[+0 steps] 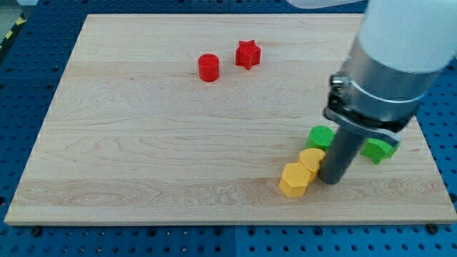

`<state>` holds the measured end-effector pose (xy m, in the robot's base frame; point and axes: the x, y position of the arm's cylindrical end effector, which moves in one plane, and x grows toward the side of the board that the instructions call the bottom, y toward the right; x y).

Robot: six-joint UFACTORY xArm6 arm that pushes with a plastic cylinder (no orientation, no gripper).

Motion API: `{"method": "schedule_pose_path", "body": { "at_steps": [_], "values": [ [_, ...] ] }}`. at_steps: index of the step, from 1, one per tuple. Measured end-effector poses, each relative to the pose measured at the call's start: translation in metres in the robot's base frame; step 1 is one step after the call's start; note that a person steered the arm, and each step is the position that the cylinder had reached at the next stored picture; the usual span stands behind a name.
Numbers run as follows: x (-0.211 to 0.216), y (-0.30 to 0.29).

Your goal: Slide the yellow heart towards the center right

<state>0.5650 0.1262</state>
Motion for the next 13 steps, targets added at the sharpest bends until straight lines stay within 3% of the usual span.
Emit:
{"method": "schedule_pose_path", "body": {
  "at_steps": [3,7,8,13],
  "values": [
    [-0.004,-0.018],
    [-0.023,-0.083],
    [-0.045,-0.086],
    [-0.051,-0.079]
  ]
}}
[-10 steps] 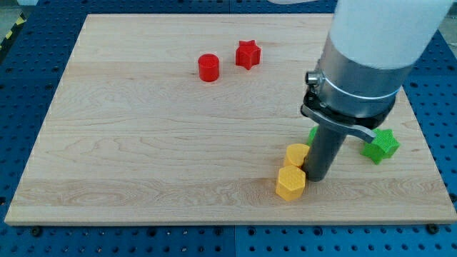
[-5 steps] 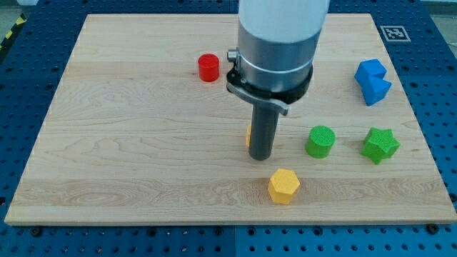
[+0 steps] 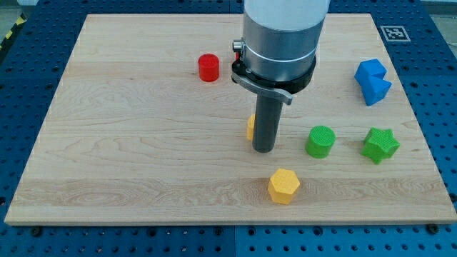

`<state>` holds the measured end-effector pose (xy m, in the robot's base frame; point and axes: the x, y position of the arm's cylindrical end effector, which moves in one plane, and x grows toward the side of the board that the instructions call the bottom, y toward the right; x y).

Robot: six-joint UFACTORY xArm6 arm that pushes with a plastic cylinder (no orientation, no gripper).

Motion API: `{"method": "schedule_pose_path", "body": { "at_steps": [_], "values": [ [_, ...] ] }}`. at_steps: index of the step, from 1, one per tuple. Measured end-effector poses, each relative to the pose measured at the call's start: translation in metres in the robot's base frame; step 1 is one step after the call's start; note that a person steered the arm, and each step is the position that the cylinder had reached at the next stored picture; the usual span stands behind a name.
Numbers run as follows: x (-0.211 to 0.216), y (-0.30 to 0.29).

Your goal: Slide the yellow heart towards the center right

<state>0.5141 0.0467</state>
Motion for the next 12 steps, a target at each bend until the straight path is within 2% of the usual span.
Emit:
{"method": "schedule_pose_path", "body": {
  "at_steps": [3,6,7,8,12],
  "values": [
    [-0.012,0.003],
    [-0.023,0.031],
    [0.000,0.003],
    [-0.019,-0.035],
    [-0.057,0.038]
  ]
}}
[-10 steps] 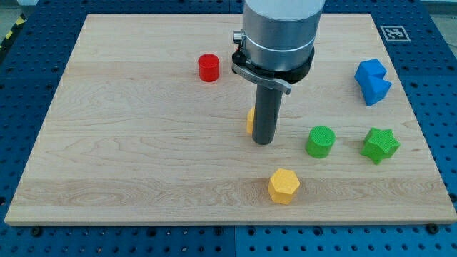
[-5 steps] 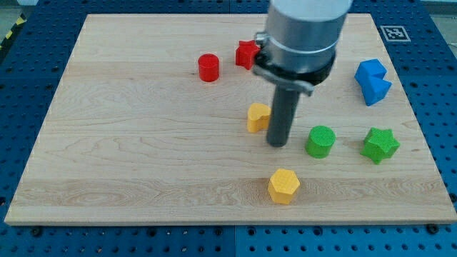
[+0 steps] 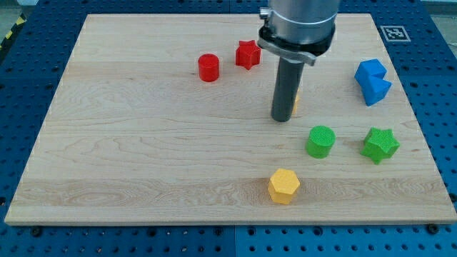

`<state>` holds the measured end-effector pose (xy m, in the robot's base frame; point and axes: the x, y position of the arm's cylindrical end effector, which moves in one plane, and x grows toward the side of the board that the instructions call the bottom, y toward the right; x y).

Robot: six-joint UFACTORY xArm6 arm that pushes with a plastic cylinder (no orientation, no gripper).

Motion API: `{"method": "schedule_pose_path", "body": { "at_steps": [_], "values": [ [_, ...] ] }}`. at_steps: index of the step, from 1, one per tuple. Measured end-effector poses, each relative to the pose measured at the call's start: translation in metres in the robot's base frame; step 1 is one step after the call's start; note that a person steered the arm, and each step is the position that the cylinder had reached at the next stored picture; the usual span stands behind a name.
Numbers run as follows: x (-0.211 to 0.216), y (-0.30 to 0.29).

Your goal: Slide the yellow heart towards the center right

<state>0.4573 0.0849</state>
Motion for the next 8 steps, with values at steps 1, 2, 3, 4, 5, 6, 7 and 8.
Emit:
{"method": "schedule_pose_path", "body": {
  "at_steps": [1,2,3,4,5,6,7,8],
  "values": [
    [0.000,0.008],
    [0.000,0.015],
    [0.000,0.006],
    [0.000,-0.010],
    [-0.030,-0.010],
    [-0.043,0.012],
    [-0.043,0.043],
    [-0.043,0.069]
  ]
}}
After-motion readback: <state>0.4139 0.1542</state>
